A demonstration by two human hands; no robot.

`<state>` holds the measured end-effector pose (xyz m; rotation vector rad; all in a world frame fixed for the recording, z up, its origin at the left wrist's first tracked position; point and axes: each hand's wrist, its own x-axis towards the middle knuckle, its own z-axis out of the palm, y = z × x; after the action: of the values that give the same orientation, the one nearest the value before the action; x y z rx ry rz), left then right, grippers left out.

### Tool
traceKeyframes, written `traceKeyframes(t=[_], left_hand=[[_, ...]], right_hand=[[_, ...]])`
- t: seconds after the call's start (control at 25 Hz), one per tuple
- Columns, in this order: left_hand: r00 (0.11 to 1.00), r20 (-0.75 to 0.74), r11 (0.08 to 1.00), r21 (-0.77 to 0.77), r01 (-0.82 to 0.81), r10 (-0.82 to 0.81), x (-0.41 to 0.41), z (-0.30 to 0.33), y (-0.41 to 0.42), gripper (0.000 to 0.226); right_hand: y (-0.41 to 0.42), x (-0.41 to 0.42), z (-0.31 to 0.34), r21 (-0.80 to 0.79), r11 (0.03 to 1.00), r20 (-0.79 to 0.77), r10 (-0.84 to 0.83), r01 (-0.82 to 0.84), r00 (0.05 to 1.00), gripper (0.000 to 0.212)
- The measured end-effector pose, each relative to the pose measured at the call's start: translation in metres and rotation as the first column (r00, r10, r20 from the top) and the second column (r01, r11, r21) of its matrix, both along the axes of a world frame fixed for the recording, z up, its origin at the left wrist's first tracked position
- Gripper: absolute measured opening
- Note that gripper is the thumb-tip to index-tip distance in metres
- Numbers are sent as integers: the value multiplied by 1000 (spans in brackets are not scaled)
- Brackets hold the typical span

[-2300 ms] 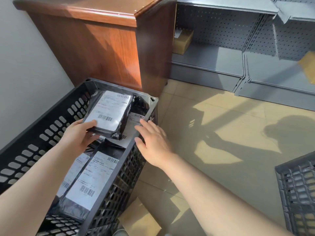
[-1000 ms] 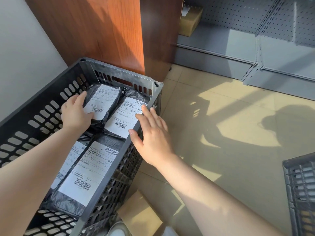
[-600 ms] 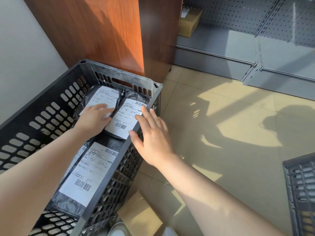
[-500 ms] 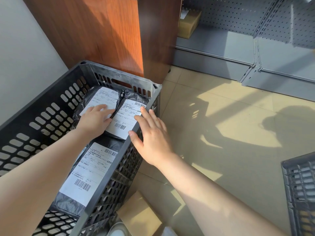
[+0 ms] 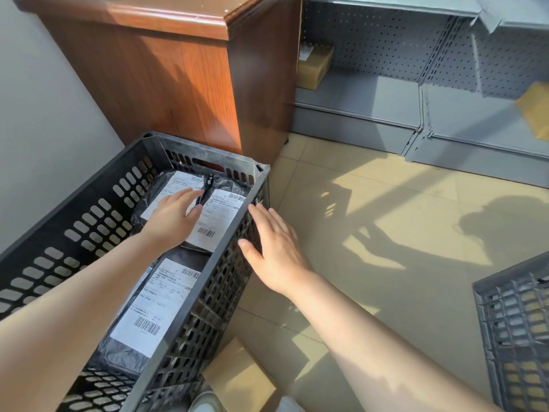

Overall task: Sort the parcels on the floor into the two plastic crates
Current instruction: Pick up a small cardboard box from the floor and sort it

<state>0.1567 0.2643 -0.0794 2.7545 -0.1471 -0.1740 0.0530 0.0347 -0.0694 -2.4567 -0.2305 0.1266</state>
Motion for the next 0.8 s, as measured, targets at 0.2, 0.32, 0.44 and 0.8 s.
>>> traceKeyframes(t=[0.2, 0.32, 0.44, 0.8], left_hand=[[991, 108, 990, -110, 92, -80, -24, 29, -54, 49], [971, 163, 976, -106, 192, -173, -41, 34, -86, 49], [912, 246, 928, -96, 360, -328, -60, 30, -113, 50], [905, -43, 896, 129, 425, -423, -113, -57, -135, 52]], right_hand=[[-24, -14, 6, 54, 992, 12, -118, 117, 993, 66], [-40, -26, 2, 35, 980, -39, -193, 194, 980, 68], [-55, -37, -6, 6, 968, -115, -249, 251, 962, 69], [-80, -81, -84, 37, 921, -423, -338, 389, 841, 72]])
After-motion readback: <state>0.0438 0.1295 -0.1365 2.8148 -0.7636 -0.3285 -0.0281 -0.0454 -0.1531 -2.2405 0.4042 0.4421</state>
